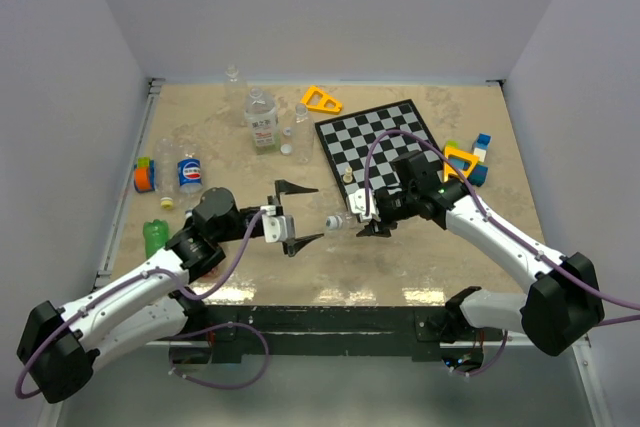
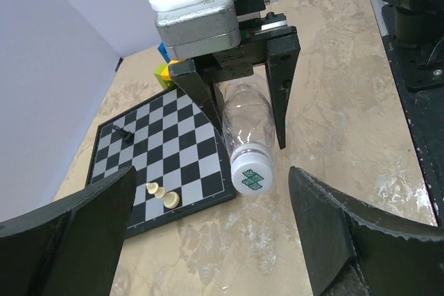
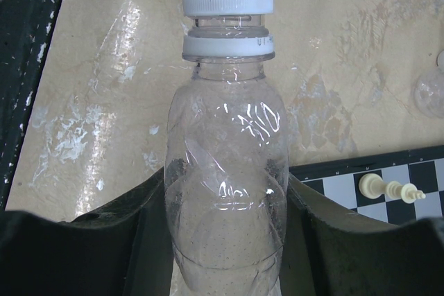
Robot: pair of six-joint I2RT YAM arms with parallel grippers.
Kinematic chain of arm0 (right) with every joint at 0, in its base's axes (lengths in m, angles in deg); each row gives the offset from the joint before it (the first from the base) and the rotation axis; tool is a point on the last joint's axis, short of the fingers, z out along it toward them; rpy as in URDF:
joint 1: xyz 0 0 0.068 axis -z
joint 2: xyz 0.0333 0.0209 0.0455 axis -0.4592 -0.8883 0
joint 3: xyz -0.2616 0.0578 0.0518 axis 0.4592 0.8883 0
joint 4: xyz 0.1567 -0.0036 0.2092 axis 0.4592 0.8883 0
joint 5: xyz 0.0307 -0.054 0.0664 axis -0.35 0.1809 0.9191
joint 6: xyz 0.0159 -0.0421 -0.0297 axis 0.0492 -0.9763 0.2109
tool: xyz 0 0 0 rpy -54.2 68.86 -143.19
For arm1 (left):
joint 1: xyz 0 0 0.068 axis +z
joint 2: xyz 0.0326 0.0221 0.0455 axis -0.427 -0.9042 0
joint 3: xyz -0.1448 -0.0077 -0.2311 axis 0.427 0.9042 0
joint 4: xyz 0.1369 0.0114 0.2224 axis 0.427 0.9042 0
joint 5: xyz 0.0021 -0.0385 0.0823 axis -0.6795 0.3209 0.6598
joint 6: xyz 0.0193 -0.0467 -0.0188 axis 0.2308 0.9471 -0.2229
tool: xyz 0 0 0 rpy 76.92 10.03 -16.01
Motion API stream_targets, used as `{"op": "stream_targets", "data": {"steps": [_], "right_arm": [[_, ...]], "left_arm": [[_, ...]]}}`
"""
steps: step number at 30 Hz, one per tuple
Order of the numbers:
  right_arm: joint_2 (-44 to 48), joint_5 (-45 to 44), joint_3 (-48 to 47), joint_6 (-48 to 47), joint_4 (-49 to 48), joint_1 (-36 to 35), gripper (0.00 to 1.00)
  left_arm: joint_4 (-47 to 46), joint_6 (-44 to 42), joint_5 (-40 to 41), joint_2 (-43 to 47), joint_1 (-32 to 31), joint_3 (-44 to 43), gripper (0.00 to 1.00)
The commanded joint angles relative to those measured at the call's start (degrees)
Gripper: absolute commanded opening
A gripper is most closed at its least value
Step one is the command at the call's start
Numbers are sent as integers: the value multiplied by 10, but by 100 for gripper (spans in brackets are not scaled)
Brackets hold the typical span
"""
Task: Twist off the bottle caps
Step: Unscrew the bottle cap from the plastic bottle.
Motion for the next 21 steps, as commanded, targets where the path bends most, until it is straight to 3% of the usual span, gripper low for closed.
{"op": "stream_targets", "data": {"steps": [1, 21], "right_arm": [[-2, 8, -2, -3, 2, 1, 15], [-3, 7, -1, -1, 1, 1, 15]], "left_arm": [[-56, -28, -37, -21, -7, -5, 94], [-25, -28, -22, -111, -33, -44, 55]]}}
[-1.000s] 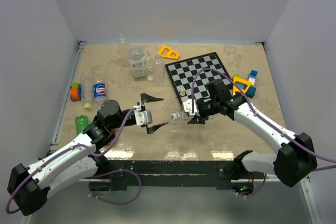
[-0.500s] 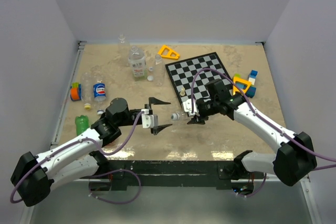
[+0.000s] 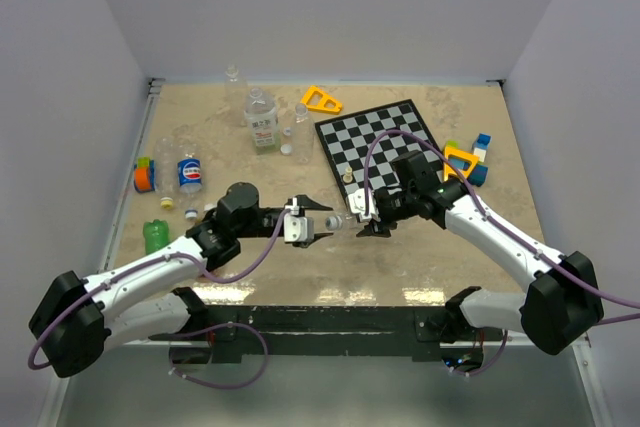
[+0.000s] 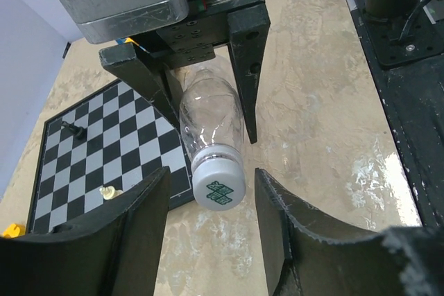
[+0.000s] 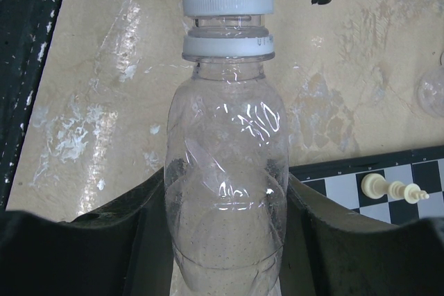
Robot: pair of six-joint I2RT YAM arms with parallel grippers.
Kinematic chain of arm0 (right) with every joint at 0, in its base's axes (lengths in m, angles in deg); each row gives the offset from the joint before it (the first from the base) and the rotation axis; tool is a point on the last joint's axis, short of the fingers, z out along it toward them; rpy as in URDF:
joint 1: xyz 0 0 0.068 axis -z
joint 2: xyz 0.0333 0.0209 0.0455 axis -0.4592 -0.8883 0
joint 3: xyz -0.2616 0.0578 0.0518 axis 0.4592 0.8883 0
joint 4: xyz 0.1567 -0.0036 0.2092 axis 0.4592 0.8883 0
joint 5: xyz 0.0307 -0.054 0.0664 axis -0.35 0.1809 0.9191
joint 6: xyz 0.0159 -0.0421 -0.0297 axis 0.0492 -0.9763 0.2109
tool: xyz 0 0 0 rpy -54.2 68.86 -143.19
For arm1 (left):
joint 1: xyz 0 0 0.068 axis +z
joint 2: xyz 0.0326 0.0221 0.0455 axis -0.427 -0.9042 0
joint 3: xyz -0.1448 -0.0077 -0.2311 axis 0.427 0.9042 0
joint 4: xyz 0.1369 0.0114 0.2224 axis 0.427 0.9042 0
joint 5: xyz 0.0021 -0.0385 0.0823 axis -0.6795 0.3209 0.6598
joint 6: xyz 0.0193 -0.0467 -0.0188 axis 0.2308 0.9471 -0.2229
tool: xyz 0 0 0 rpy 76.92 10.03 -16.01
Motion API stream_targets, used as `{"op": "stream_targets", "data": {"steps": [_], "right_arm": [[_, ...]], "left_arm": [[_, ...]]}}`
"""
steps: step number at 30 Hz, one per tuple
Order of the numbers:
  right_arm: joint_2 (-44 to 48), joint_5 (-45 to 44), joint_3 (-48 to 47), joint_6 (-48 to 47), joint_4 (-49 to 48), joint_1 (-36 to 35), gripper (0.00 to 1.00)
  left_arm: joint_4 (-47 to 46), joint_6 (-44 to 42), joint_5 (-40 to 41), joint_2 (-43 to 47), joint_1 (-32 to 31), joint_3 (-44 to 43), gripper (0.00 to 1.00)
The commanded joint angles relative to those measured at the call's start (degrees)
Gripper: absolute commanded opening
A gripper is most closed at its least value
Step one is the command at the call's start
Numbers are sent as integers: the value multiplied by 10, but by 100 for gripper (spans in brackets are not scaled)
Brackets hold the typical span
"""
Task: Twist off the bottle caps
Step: Unscrew the bottle cap from the plastic bottle.
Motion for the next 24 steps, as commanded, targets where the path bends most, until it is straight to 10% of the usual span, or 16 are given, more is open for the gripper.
{"op": "stream_targets", "data": {"steps": [1, 14, 21, 24], "right_arm": [[1, 8, -2, -1, 1, 1, 15], [0, 8, -2, -1, 1, 1, 15], [1, 7, -2, -1, 1, 1, 15], [1, 6, -1, -1, 1, 1, 15]], "left_arm": [[-16, -4, -4, -7, -5, -28, 55], [12, -17, 9, -24, -9, -38, 50], [24, 33, 15, -26, -9, -60, 0], [51, 145, 33, -22, -9, -89, 0]]}}
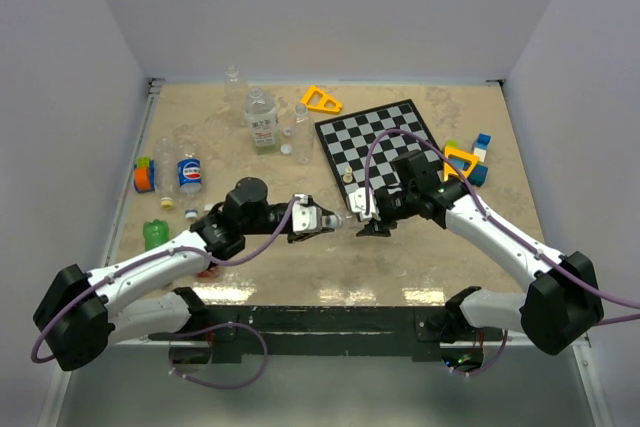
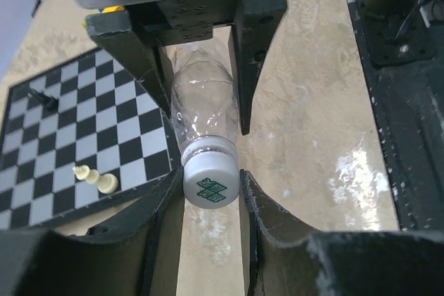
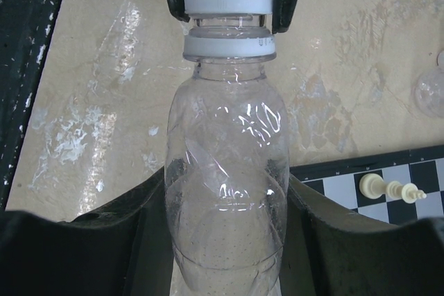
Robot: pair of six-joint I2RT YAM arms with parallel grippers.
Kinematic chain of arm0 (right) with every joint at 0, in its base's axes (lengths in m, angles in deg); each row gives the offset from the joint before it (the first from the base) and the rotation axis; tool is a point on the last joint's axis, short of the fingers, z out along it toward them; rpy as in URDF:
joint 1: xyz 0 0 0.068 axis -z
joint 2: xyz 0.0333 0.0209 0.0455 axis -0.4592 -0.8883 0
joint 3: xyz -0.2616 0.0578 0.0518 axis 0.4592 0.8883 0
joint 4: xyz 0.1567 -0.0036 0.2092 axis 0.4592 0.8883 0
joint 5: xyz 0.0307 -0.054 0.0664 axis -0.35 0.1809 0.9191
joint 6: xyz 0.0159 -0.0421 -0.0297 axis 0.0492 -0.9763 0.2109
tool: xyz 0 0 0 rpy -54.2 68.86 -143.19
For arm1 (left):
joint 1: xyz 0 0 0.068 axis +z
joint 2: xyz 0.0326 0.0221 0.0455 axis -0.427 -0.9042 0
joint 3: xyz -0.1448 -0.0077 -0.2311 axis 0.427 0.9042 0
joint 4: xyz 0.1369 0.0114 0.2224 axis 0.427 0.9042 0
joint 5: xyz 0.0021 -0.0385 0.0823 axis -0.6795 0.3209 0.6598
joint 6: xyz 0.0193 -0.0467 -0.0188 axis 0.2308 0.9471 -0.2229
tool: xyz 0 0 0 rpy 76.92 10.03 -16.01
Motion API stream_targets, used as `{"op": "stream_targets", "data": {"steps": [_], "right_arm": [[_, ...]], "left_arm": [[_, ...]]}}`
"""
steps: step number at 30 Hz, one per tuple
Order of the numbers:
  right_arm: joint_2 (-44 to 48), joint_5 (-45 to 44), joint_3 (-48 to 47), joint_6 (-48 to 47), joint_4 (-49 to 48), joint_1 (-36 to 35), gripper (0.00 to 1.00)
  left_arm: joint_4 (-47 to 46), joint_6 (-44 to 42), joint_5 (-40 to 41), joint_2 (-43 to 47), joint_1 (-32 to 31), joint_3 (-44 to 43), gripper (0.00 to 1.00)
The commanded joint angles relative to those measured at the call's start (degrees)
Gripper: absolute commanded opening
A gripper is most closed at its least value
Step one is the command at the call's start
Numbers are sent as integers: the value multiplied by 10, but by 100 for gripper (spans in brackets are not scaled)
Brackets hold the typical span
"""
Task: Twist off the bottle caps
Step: Unscrew the bottle cap from the plastic bottle.
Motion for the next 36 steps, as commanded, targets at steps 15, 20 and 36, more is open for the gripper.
{"op": "stream_targets", "data": {"steps": [15, 20, 36], "right_arm": [[-9, 3, -2, -1, 1, 1, 15], [-4, -2, 1, 3, -3, 1, 15], [8, -7, 5, 3, -7, 2, 15]], "left_arm": [[262, 872, 147, -7, 34, -167, 0], [235, 954, 85, -27, 63, -152, 0], [11, 1165, 58, 64, 104, 10, 0]]}}
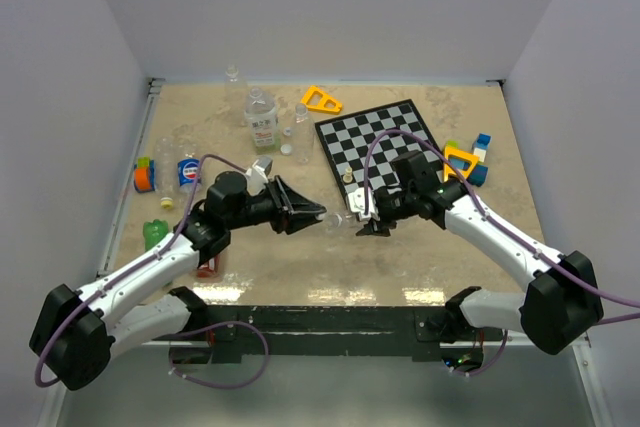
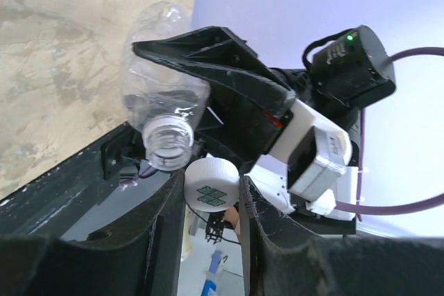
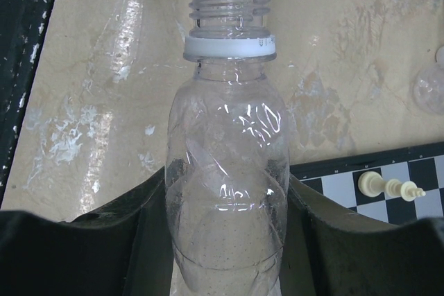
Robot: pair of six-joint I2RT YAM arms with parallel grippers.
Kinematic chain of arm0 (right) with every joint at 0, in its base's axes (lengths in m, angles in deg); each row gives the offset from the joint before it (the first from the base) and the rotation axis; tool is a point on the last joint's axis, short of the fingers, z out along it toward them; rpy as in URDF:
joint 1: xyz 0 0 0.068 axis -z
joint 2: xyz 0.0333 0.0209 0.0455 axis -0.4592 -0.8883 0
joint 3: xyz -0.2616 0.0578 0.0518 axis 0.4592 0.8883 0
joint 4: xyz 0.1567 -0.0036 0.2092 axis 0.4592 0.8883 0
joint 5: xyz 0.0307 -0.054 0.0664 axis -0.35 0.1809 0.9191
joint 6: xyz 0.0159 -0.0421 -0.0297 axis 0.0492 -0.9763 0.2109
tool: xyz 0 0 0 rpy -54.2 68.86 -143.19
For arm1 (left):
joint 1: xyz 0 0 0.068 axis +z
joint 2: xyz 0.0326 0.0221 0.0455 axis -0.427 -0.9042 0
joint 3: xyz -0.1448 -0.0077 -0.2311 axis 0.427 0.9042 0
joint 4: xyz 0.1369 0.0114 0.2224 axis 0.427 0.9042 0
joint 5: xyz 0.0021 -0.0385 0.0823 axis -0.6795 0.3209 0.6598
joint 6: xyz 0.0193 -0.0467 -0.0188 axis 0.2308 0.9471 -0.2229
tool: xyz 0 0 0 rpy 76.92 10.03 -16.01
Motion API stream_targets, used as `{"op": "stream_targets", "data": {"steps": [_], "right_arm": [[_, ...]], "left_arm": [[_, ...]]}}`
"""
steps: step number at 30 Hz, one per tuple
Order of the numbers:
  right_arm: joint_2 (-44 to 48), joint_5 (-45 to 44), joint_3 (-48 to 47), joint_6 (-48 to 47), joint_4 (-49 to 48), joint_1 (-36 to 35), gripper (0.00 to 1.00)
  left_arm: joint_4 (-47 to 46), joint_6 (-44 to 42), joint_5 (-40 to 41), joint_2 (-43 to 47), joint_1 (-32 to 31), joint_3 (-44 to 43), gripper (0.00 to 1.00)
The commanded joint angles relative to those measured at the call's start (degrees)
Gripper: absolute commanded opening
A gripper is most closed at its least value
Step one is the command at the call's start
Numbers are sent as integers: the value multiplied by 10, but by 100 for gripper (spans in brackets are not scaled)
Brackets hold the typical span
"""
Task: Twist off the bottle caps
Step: Unscrew the bottle cap from the plastic bottle, then place the bottle cap at the center of the board.
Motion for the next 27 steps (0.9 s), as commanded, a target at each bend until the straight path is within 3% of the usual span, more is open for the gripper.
{"op": "stream_targets", "data": {"steps": [1, 4, 8, 13, 16, 19, 22, 25, 27], "right_arm": [[9, -2, 0, -3, 8, 0, 15], [14, 0, -1, -3, 5, 1, 15], [15, 2, -2, -2, 7, 1, 15], [19, 3, -3, -1, 8, 2, 15], [19, 2, -3, -1, 7, 2, 15], [20, 1, -4, 0, 8, 1, 15], [28, 2, -2, 2, 6, 2, 15], [27, 3, -3, 0, 6, 2, 16], [26, 2, -3, -1, 8, 2, 15]], "left_arm": [[-39, -1, 10, 23, 7, -10, 0], [13, -115, 29, 23, 35, -29, 0], [56, -330, 64, -5, 93, -53, 0], [119, -558, 192, -94, 111, -121, 0], [113, -570, 291, -143, 112, -142, 0], [36, -567, 338, -173, 110, -130, 0], [32, -585, 386, -216, 110, -140, 0], [20, -607, 397, -240, 110, -132, 0], [19, -609, 396, -249, 110, -127, 7]]}}
